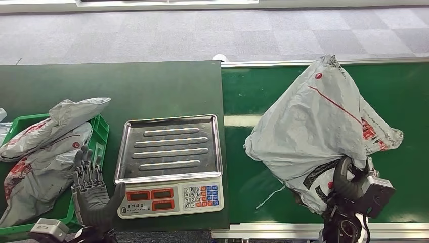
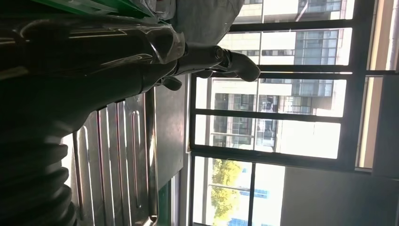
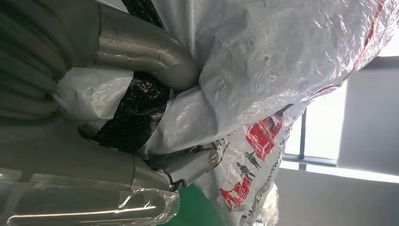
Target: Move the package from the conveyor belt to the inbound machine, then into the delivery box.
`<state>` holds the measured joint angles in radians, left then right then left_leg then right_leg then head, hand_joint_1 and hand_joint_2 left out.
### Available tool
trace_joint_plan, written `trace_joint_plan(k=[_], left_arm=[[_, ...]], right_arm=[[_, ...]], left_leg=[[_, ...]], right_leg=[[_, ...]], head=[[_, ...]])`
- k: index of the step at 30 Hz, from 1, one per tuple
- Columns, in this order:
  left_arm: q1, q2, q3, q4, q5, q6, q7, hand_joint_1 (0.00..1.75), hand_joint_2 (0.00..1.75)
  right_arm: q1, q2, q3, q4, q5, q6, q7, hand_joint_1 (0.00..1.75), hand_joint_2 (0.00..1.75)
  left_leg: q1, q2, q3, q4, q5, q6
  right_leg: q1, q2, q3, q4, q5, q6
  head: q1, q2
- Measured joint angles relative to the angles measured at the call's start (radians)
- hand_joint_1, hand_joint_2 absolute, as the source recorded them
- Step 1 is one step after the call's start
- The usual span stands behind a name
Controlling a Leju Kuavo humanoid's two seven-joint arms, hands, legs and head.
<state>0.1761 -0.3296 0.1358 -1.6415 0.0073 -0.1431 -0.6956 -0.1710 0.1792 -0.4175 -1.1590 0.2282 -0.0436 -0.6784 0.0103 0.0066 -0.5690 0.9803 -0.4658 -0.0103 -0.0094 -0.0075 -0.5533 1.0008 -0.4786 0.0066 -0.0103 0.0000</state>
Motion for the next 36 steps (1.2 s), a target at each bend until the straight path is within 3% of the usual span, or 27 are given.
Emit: trace_joint_plan(k=[12,17,21,28,33,34,36], left_arm=[[-0.025,0.000,-0.003,0.002,-0.010,-0.002,0.000,0.00,1.75],[-0.076,0.005,-0.041,0.035,-0.028,0.034,0.000,0.00,1.75],[-0.130,0.013,-0.081,0.086,-0.031,0.071,0.000,0.00,1.75],[-0.168,0.023,-0.111,0.130,-0.015,0.098,0.000,0.00,1.75],[-0.174,0.026,-0.101,0.128,-0.007,0.169,0.000,0.00,1.75],[-0.174,0.027,-0.096,0.125,-0.007,0.176,0.000,0.00,1.75],[-0.172,0.027,-0.086,0.116,-0.003,0.182,0.000,0.00,1.75]], right_arm=[[-0.086,0.054,0.145,0.015,0.041,0.001,0.020,1.75,1.75],[-0.139,0.083,0.232,0.045,0.090,0.020,0.097,1.75,1.75],[-0.212,0.119,0.356,0.148,0.214,0.043,0.183,1.74,1.75],[-0.298,0.158,0.520,0.339,0.334,0.024,0.190,1.70,1.75],[-0.344,0.160,0.680,0.468,0.290,-0.028,0.195,1.64,1.75],[-0.351,0.160,0.703,0.485,0.285,-0.031,0.195,1.59,1.75],[-0.361,0.160,0.734,0.514,0.281,-0.032,0.193,0.82,1.75]], left_leg=[[0.000,0.000,0.000,0.000,0.001,0.000],[0.000,0.002,-0.001,0.000,0.001,0.000],[0.001,0.002,0.000,0.000,0.002,-0.001],[0.001,0.003,-0.002,0.000,0.002,-0.001],[0.000,0.000,-0.003,0.000,0.002,-0.001],[0.000,0.000,-0.003,0.000,0.002,-0.001],[0.000,0.000,-0.003,0.000,0.002,-0.001]], right_leg=[[0.000,0.000,0.000,0.000,0.000,0.000],[0.000,0.002,0.000,0.000,0.001,0.000],[0.001,0.002,-0.001,0.000,0.001,-0.001],[0.001,0.003,-0.002,0.001,0.001,-0.001],[0.001,0.001,-0.002,0.001,0.001,-0.001],[0.001,0.001,-0.002,0.001,0.001,-0.001],[0.001,0.001,-0.002,0.001,0.001,-0.001]], head=[[0.000,0.000],[0.000,0.000],[0.000,0.000],[0.000,0.000],[0.000,0.000],[0.000,0.000],[0.000,0.000]])
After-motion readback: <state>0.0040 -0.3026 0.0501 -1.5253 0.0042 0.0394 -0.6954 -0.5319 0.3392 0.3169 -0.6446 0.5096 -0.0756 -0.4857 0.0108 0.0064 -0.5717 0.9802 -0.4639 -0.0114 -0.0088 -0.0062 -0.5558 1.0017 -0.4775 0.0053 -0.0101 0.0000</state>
